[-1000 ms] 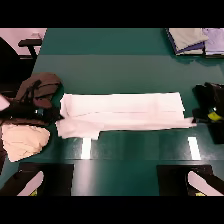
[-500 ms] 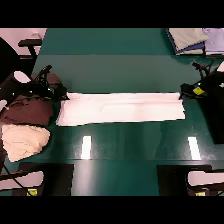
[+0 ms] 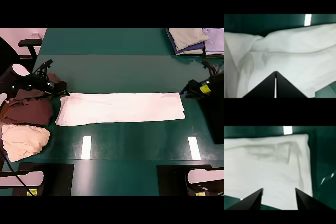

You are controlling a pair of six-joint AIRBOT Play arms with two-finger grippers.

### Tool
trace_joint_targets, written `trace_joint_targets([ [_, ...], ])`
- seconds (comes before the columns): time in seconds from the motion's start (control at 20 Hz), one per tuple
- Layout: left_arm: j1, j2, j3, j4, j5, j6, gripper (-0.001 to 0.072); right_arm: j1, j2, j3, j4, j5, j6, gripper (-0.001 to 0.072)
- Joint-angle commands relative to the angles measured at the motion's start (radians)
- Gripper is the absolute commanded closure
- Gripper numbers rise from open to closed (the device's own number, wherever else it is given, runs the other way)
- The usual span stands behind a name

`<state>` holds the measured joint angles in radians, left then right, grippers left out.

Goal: Fold the shirts.

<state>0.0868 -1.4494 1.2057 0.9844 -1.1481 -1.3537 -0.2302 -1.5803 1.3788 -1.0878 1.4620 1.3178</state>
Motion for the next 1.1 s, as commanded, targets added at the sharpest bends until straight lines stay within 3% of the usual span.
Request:
trace_joint_targets([
  [0.0,-0.006,-0.001,0.014,-0.056,-0.04,0.0,0.0679,-0.144,0.042,-0.154,0.024,-0.021,-0.037,0.0126],
  [0.2,-0.126,-0.006,0.014,-0.069,-0.021,-0.008,0.068,-0.214,-0.011,-0.249,0.092,-0.049,-0.076,0.0137],
  [0.4,-0.286,-0.01,0.014,-0.068,0.115,-0.012,0.0681,-0.16,-0.083,-0.249,0.233,-0.096,-0.098,0.0143],
  [0.5,-0.341,-0.022,0.018,-0.068,0.181,-0.047,0.068,-0.109,-0.1,-0.248,0.232,-0.129,-0.114,0.0213],
  [0.55,-0.362,-0.041,0.03,-0.069,0.199,-0.066,0.0681,-0.082,-0.105,-0.237,0.231,-0.14,-0.13,0.0334],
  [0.65,-0.396,-0.097,0.079,-0.072,0.198,-0.088,0.068,-0.035,-0.105,-0.193,0.232,-0.134,-0.177,0.0654],
  [0.7,-0.414,-0.129,0.109,-0.074,0.195,-0.088,0.068,-0.012,-0.104,-0.153,0.23,-0.116,-0.187,0.0699],
  [1.05,-0.559,-0.35,0.304,-0.077,0.205,-0.141,0.068,0.138,0.1,0.098,0.233,-0.03,-0.11,0.07],
])
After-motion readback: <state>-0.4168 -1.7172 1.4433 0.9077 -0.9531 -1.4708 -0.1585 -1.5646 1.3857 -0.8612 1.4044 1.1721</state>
